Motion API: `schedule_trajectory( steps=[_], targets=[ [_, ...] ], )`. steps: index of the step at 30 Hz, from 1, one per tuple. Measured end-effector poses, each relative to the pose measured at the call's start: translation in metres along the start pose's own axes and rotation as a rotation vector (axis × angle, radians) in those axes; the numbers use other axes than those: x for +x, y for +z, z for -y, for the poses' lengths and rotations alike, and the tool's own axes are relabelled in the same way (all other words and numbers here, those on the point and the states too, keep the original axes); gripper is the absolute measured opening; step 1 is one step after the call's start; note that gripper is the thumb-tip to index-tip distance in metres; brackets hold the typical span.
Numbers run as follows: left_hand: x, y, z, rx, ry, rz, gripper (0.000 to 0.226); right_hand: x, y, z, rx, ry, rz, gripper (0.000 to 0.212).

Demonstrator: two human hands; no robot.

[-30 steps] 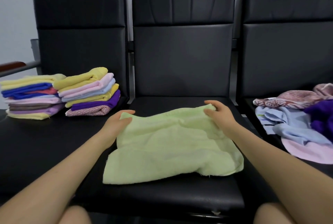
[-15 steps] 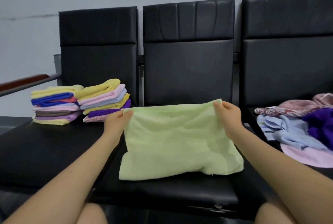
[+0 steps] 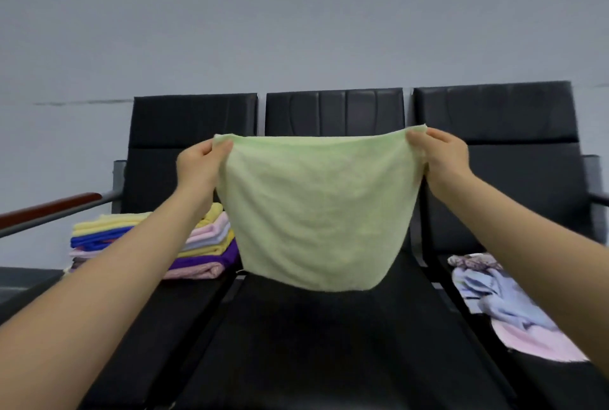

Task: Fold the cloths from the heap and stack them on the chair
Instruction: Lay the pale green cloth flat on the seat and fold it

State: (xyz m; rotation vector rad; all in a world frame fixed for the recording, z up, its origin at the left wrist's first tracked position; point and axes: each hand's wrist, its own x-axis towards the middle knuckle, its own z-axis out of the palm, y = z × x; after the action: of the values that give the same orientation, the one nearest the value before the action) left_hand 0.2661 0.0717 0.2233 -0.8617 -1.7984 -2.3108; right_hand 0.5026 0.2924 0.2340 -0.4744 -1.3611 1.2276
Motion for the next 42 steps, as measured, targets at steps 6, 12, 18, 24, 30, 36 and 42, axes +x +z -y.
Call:
schedule_trajectory(
  steps=[6,12,18,24,30,36,42],
  targets=[
    [-0.009,-0.014,-0.018,-0.082,0.061,0.04,0.023,-0.017,-0.015,0.023,0.163,0.085,0.027,0.034],
    [-0.012,-0.024,-0.022,-0.149,0.098,0.066,0.019,-0.025,-0.016,0.032,0.15,0.049,0.057,0.028],
    [-0.027,-0.011,0.055,0.054,-0.07,0.092,0.013,-0.009,-0.031,-0.046,-0.086,0.32,0.003,0.032],
    [-0.039,-0.008,0.165,0.318,-0.276,0.307,0.016,-0.027,-0.062,-0.147,-0.388,0.49,0.131,0.013],
    [-0.009,0.008,0.218,0.474,-0.287,0.303,0.028,-0.008,-0.061,-0.212,-0.455,0.466,0.145,0.004],
    [0.032,0.041,0.27,0.619,-0.212,0.242,0.018,0.021,-0.052,-0.269,-0.517,0.419,0.036,0.006],
    [0.044,0.062,0.311,0.767,-0.246,0.15,0.041,0.028,-0.058,-0.313,-0.837,0.358,-0.078,0.029]
  ],
)
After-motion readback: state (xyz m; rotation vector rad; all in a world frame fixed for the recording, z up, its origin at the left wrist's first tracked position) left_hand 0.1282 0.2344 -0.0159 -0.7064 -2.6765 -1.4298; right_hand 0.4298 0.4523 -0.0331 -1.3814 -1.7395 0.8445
